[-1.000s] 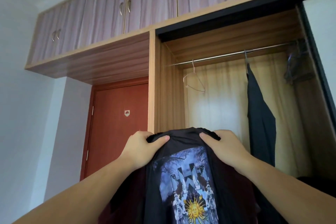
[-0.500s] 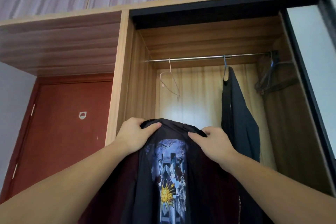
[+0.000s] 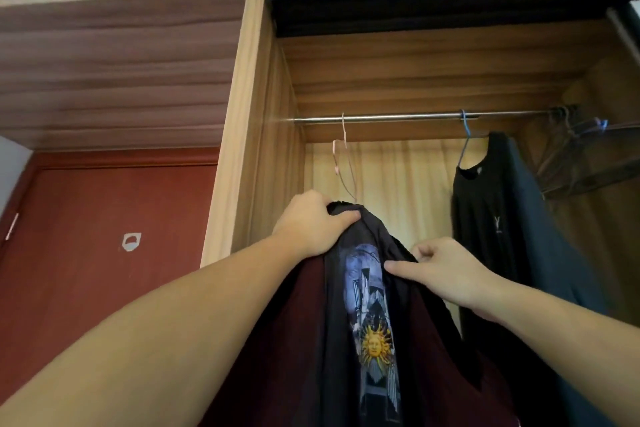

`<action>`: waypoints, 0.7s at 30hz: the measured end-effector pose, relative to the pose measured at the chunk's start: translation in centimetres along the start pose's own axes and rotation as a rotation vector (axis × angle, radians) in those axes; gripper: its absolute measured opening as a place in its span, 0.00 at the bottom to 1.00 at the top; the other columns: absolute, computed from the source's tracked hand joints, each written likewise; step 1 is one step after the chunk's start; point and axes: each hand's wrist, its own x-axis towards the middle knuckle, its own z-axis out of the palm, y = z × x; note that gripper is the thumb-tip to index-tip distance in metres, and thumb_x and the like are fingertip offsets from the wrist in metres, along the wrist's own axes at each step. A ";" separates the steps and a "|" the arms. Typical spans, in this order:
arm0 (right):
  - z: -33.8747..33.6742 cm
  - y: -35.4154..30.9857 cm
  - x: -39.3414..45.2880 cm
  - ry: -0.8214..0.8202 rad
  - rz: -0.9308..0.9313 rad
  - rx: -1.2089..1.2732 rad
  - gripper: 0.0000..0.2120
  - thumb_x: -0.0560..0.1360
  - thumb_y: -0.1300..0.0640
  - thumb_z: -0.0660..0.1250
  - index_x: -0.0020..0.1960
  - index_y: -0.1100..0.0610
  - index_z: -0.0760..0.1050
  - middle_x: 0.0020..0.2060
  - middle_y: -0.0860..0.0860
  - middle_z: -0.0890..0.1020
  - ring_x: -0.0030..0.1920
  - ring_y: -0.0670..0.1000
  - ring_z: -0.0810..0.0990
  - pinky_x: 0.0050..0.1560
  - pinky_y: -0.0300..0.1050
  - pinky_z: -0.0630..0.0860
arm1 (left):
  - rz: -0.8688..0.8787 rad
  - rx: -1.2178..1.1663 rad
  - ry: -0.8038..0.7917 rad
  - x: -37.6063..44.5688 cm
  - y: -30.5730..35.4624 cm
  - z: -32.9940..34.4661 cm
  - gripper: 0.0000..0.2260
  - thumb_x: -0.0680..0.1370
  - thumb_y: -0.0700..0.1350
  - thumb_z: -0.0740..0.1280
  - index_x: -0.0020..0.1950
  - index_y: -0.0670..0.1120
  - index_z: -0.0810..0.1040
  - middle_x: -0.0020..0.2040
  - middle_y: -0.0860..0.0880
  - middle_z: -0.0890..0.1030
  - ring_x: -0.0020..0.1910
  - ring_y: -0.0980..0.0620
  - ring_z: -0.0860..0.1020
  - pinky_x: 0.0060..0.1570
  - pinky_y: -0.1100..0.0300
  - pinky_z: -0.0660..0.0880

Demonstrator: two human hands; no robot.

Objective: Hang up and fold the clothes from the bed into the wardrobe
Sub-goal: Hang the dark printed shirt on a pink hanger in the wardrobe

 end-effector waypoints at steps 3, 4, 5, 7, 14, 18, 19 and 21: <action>0.7 -1.1 3.8 -0.187 0.051 0.051 0.23 0.70 0.49 0.74 0.32 0.54 0.60 0.28 0.50 0.64 0.27 0.48 0.65 0.28 0.38 0.64 | -0.007 0.083 0.050 2.8 -0.9 0.3 0.21 0.74 0.61 0.68 0.33 0.45 0.74 0.33 0.49 0.78 0.36 0.48 0.79 0.34 0.58 0.71; 0.7 -1.7 5.1 -0.267 0.069 0.065 0.18 0.71 0.51 0.72 0.34 0.55 0.64 0.29 0.50 0.69 0.28 0.47 0.70 0.29 0.38 0.69 | -0.024 0.120 0.069 3.8 -1.3 0.3 0.21 0.74 0.61 0.68 0.34 0.44 0.75 0.35 0.48 0.79 0.37 0.47 0.79 0.35 0.57 0.72; 0.7 -2.3 6.4 -0.332 0.079 0.079 0.13 0.71 0.51 0.70 0.36 0.55 0.68 0.32 0.49 0.74 0.32 0.47 0.75 0.33 0.39 0.74 | -0.039 0.167 0.090 4.8 -1.7 0.2 0.21 0.74 0.62 0.68 0.37 0.44 0.76 0.36 0.48 0.79 0.39 0.46 0.79 0.35 0.57 0.72; 0.7 -3.3 8.9 -0.368 0.077 0.121 0.07 0.71 0.51 0.66 0.41 0.55 0.75 0.38 0.48 0.79 0.37 0.47 0.79 0.40 0.41 0.77 | -0.053 0.252 0.125 6.6 -2.3 0.0 0.21 0.74 0.63 0.67 0.41 0.44 0.77 0.40 0.47 0.80 0.41 0.46 0.79 0.36 0.57 0.71; 2.5 -6.4 17.4 0.309 -0.133 0.228 0.12 0.75 0.55 0.65 0.37 0.61 0.78 0.35 0.54 0.81 0.39 0.55 0.81 0.43 0.48 0.81 | -0.009 0.355 0.074 9.3 -4.0 1.7 0.20 0.74 0.64 0.66 0.42 0.46 0.75 0.40 0.49 0.78 0.43 0.46 0.78 0.38 0.56 0.72; 4.1 -8.5 19.9 0.288 -0.151 0.186 0.11 0.77 0.53 0.64 0.39 0.58 0.75 0.33 0.50 0.79 0.41 0.52 0.84 0.42 0.46 0.82 | -0.026 0.336 0.038 9.2 -6.1 2.9 0.21 0.73 0.65 0.67 0.42 0.46 0.76 0.41 0.50 0.79 0.41 0.48 0.78 0.37 0.56 0.73; 4.6 -8.9 20.6 0.271 -0.125 0.217 0.10 0.77 0.53 0.65 0.41 0.58 0.73 0.35 0.50 0.78 0.42 0.52 0.85 0.37 0.43 0.81 | -0.025 0.340 0.030 9.1 -6.3 3.1 0.21 0.73 0.64 0.67 0.41 0.46 0.74 0.41 0.49 0.79 0.41 0.48 0.78 0.36 0.56 0.72; 5.4 -9.5 21.7 0.220 -0.062 0.274 0.10 0.77 0.51 0.65 0.44 0.58 0.73 0.39 0.52 0.79 0.42 0.53 0.85 0.32 0.40 0.77 | -0.012 0.351 0.018 9.1 -6.2 3.4 0.21 0.73 0.64 0.67 0.38 0.47 0.71 0.41 0.49 0.78 0.40 0.47 0.78 0.35 0.57 0.71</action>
